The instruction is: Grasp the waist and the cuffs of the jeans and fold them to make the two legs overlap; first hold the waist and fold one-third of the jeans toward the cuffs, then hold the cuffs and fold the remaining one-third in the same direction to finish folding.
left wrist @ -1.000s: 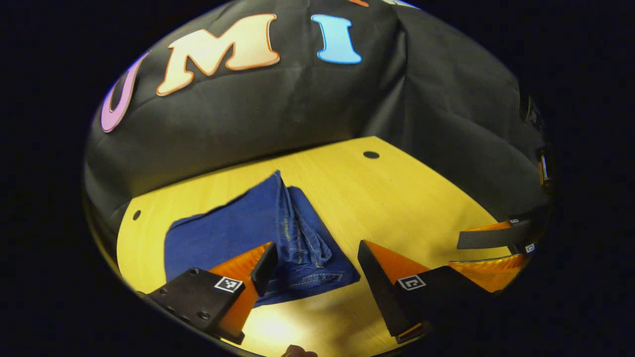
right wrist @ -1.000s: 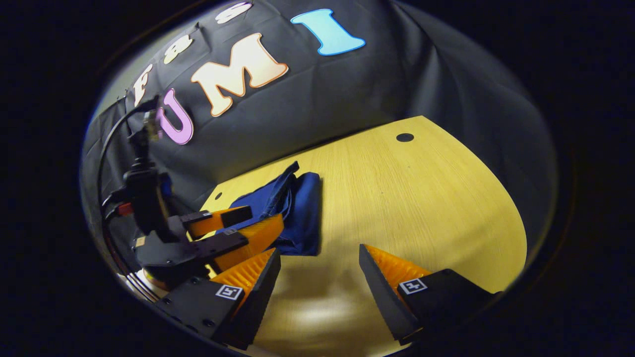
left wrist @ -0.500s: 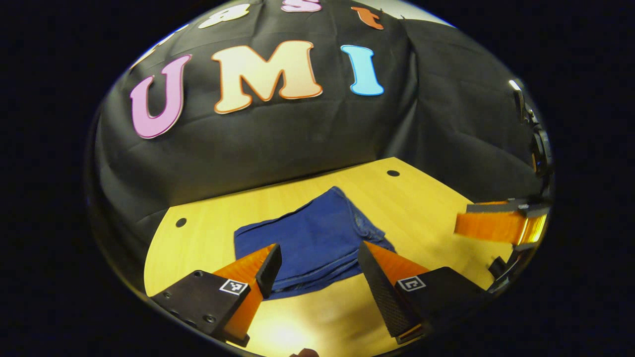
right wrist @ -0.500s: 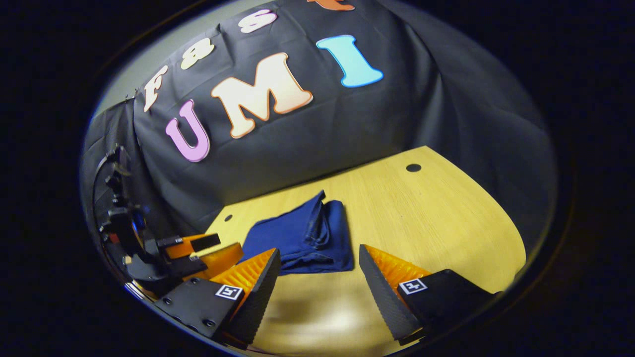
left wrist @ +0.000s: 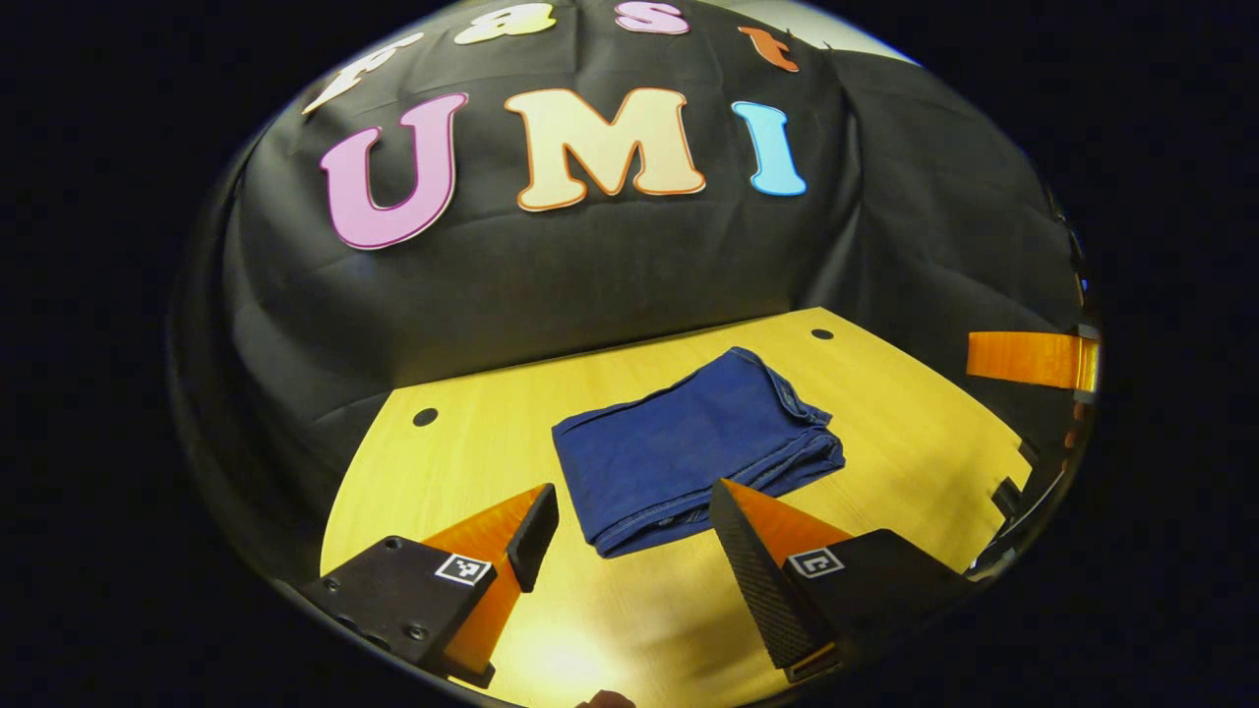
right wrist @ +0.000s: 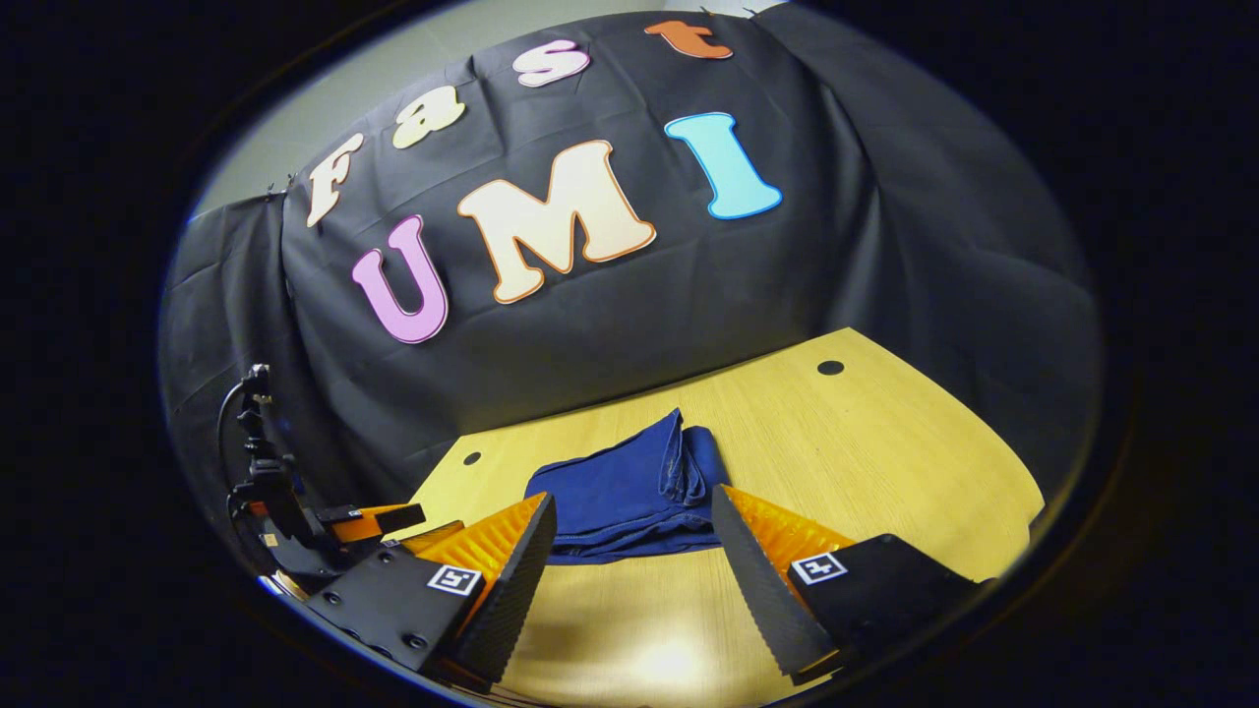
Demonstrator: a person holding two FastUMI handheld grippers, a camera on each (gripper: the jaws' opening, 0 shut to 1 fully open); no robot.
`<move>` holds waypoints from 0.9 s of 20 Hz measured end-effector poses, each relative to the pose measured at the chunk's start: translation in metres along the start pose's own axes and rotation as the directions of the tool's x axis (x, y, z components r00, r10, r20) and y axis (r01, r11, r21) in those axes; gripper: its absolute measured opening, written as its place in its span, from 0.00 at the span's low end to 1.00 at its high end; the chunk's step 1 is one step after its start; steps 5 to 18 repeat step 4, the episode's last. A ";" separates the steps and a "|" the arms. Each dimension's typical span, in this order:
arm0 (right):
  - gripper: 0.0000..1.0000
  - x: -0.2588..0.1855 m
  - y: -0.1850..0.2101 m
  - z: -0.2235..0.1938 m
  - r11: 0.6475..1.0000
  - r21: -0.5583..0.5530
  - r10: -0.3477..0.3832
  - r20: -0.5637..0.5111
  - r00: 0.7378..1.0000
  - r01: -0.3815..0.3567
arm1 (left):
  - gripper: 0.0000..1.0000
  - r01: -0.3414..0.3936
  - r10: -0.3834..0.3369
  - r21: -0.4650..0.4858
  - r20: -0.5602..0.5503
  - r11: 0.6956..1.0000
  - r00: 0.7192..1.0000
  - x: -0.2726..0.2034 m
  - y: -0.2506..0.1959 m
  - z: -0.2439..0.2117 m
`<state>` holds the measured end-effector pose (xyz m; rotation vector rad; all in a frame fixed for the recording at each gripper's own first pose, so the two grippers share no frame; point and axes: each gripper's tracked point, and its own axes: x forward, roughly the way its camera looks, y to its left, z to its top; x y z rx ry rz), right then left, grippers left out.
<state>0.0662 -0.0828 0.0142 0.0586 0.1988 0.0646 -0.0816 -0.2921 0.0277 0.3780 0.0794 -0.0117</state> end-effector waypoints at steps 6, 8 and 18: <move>0.93 0.000 0.009 0.000 1.000 -0.009 0.006 0.009 1.000 -0.006 | 0.94 -0.004 0.004 -0.018 0.010 1.000 1.000 -0.005 0.010 -0.002; 0.93 0.000 0.009 0.000 1.000 -0.009 0.006 0.009 1.000 -0.006 | 0.94 -0.004 0.004 -0.018 0.010 1.000 1.000 -0.005 0.010 -0.002; 0.93 0.000 0.009 0.000 1.000 -0.009 0.006 0.009 1.000 -0.006 | 0.94 -0.004 0.004 -0.018 0.010 1.000 1.000 -0.005 0.010 -0.002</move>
